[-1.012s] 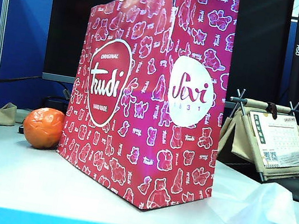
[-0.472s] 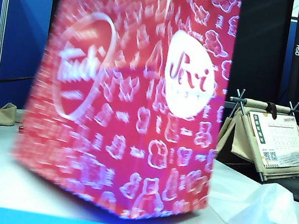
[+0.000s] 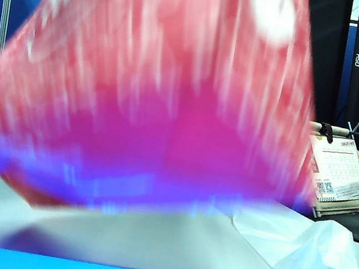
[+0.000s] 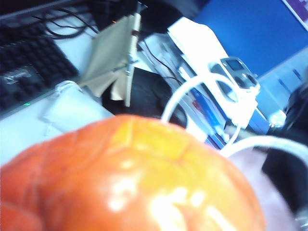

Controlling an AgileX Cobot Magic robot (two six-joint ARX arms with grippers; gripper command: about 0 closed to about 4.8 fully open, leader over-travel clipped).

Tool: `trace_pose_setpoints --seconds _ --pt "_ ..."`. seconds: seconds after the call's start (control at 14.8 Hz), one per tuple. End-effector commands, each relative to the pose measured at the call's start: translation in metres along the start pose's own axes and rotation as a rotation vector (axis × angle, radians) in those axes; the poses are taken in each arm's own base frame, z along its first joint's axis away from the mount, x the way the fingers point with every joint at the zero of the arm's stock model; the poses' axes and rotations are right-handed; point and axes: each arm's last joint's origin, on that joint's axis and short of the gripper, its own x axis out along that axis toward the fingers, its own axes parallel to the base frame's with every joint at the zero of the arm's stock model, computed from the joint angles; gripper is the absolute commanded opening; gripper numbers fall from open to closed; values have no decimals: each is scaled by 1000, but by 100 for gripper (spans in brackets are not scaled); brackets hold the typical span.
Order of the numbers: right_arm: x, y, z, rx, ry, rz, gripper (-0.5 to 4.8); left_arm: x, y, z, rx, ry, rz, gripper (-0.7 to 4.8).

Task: Open the paper bag and put two oranges into the paper bag.

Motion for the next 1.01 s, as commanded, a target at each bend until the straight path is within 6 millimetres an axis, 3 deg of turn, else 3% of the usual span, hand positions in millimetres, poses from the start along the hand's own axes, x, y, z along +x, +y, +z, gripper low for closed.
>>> trace_pose_setpoints --seconds 0.07,0.67,1.01 --pt "-1 14 17 -73 -33 29 -5 5 -8 1 28 1 -71 -6" --pt "-1 15 18 -88 -40 28 -5 31 -29 -9 30 121 -163 -6" --pt "1 37 28 -139 16 174 -5 31 -27 -7 60 115 -107 -6"
